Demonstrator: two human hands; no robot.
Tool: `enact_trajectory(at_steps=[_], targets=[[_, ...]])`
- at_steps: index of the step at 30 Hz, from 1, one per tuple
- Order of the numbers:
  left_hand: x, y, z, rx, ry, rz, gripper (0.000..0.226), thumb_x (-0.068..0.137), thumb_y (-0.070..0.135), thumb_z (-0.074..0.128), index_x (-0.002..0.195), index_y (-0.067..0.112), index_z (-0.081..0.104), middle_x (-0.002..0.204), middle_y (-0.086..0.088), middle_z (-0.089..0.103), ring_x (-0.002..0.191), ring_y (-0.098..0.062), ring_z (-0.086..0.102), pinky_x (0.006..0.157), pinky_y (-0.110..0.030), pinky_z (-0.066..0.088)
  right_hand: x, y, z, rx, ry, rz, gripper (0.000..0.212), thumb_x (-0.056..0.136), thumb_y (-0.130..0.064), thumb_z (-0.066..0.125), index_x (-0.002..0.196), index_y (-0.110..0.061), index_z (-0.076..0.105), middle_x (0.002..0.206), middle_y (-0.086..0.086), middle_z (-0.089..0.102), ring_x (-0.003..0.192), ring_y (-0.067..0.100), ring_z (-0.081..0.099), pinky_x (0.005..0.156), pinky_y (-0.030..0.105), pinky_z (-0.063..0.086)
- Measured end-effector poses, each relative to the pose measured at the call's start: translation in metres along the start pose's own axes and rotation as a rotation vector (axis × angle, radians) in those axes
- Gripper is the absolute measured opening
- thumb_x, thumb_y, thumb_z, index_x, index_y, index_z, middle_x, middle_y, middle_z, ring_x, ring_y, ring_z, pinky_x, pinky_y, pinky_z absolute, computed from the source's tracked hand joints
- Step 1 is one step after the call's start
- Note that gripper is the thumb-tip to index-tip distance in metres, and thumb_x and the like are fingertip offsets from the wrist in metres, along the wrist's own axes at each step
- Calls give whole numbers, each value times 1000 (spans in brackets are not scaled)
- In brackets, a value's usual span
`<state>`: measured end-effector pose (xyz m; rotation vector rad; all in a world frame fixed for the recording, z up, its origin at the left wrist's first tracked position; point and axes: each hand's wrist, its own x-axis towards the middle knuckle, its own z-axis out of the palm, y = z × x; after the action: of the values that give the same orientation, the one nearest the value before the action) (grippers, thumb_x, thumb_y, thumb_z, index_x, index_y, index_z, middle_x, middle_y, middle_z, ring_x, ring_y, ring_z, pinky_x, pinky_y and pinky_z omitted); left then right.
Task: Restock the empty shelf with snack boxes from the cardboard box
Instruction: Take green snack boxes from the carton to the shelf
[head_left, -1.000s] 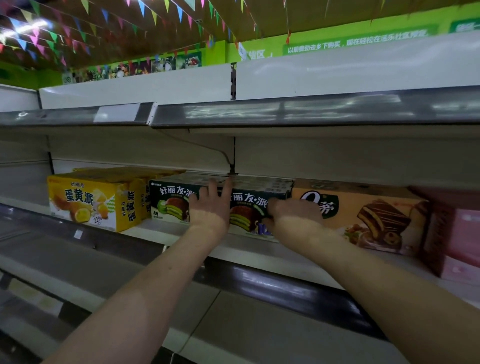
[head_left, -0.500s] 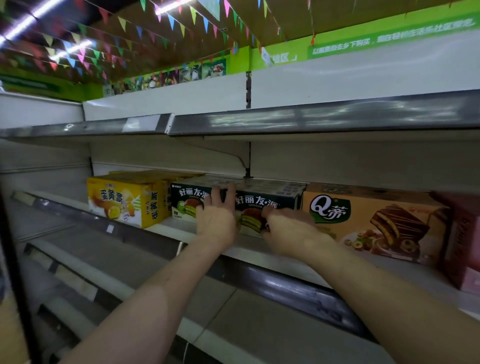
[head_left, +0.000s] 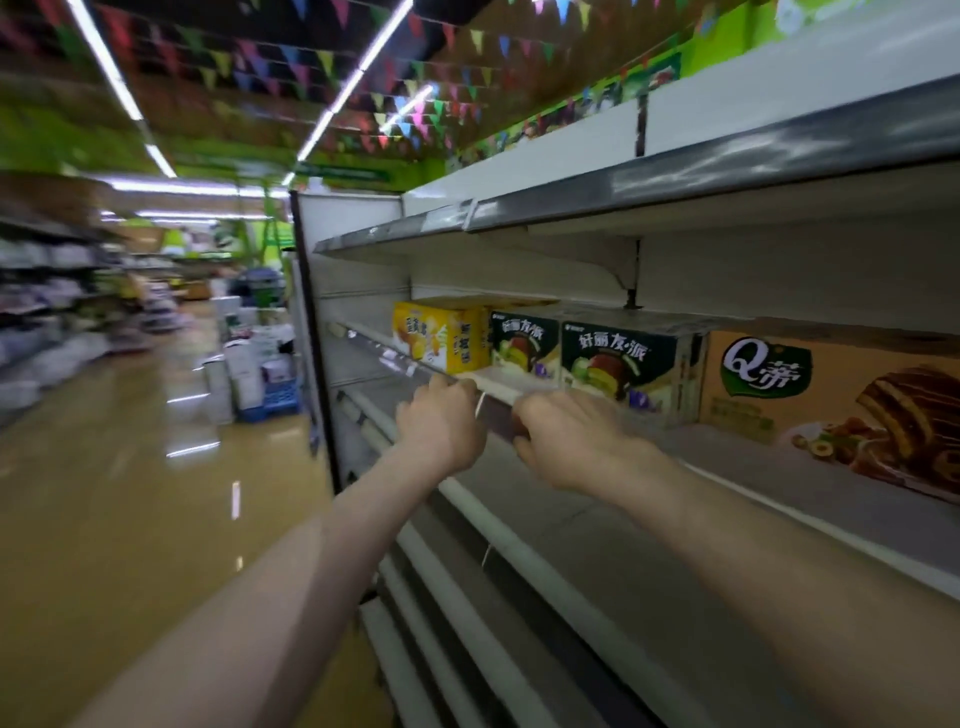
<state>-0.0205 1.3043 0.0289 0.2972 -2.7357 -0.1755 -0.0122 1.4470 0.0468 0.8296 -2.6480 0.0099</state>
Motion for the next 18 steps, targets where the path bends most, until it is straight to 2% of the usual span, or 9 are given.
enact_trajectory(at_steps=[3,6,12,15,18], targets=[[-52,-18,-4,40,-37,-118,51,89,31,59,137,20,46,131,-12,46,122,-33,48,96,-43,43,-24,-23,6,63,-18,-113,23,95,-21,47,115,-15,57,121,11,61,111,31,57,72,32,36],[-104,-38,-11,38,-46,-232,46,87,27,60,131,17,49,126,-13,47,121,-34,49,96,-42,44,-48,-53,10,146,-61,-196,24,95,-23,48,116,-16,58,122,12,60,112,32,57,76,32,41],[-200,-75,-34,143,-84,-451,48,91,24,57,138,20,47,137,-10,44,127,-32,44,98,-40,38,-93,-124,16,205,-145,-438,14,95,-21,47,103,-14,56,113,9,62,103,29,59,74,34,44],[-249,-96,-40,165,-138,-547,48,92,27,60,138,20,47,136,-10,45,126,-32,44,98,-42,39,-116,-163,24,235,-164,-520,26,95,-26,50,116,-14,59,113,7,62,100,26,60,77,36,51],[-300,-119,-47,188,-188,-636,51,91,29,62,139,20,45,137,-10,44,126,-31,45,97,-42,39,-141,-204,33,280,-218,-589,27,94,-28,51,115,-15,62,113,7,64,101,27,61,76,33,49]])
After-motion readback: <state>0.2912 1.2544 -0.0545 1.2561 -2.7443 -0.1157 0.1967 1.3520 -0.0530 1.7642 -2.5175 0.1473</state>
